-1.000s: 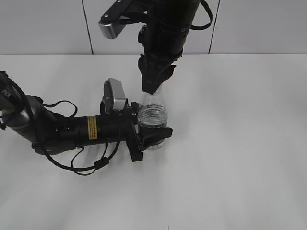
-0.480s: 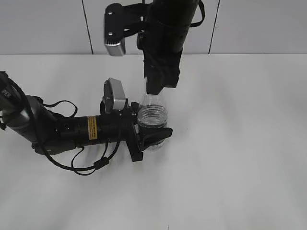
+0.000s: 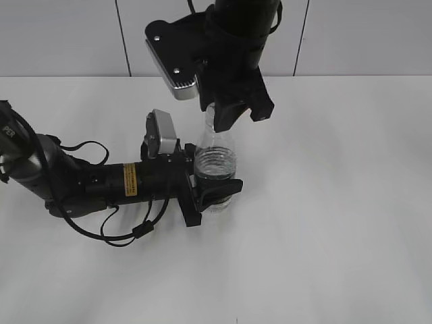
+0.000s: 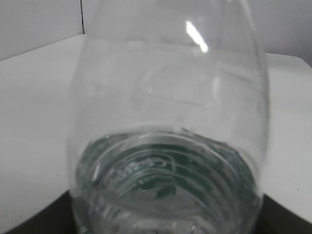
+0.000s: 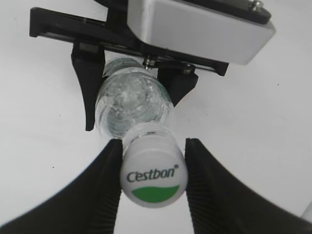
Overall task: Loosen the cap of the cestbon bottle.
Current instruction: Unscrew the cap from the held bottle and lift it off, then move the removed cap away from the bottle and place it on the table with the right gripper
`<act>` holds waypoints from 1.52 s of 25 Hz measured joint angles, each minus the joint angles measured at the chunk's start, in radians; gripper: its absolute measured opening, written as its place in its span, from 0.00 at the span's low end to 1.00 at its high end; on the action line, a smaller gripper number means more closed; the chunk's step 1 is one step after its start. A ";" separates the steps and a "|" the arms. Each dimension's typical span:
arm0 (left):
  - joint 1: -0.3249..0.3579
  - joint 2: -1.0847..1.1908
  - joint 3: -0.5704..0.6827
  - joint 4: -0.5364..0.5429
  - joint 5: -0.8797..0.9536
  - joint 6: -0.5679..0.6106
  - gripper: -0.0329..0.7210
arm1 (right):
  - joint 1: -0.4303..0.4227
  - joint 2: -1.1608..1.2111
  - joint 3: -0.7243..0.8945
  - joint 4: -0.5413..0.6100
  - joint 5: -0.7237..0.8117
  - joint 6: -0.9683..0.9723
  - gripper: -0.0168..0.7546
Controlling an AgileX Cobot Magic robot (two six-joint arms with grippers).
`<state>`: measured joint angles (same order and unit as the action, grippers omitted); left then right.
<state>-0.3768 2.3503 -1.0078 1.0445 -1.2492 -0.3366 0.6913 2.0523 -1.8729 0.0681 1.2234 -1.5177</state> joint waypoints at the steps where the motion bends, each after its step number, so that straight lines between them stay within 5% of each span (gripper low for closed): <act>1: 0.000 0.000 0.000 0.001 0.000 -0.001 0.58 | 0.000 -0.001 0.000 -0.001 0.000 -0.004 0.41; 16: 0.002 -0.001 0.000 0.025 -0.003 0.011 0.58 | 0.016 -0.072 0.001 -0.039 0.000 0.075 0.40; 27: 0.002 -0.001 0.000 0.018 -0.004 0.011 0.58 | -0.009 -0.220 0.001 -0.198 0.001 0.859 0.40; 38: 0.001 -0.001 0.001 -0.004 -0.004 0.015 0.58 | -0.203 -0.338 0.001 -0.157 0.001 1.372 0.40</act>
<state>-0.3758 2.3496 -1.0068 1.0403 -1.2532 -0.3220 0.4883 1.7146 -1.8718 -0.0891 1.2242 -0.1457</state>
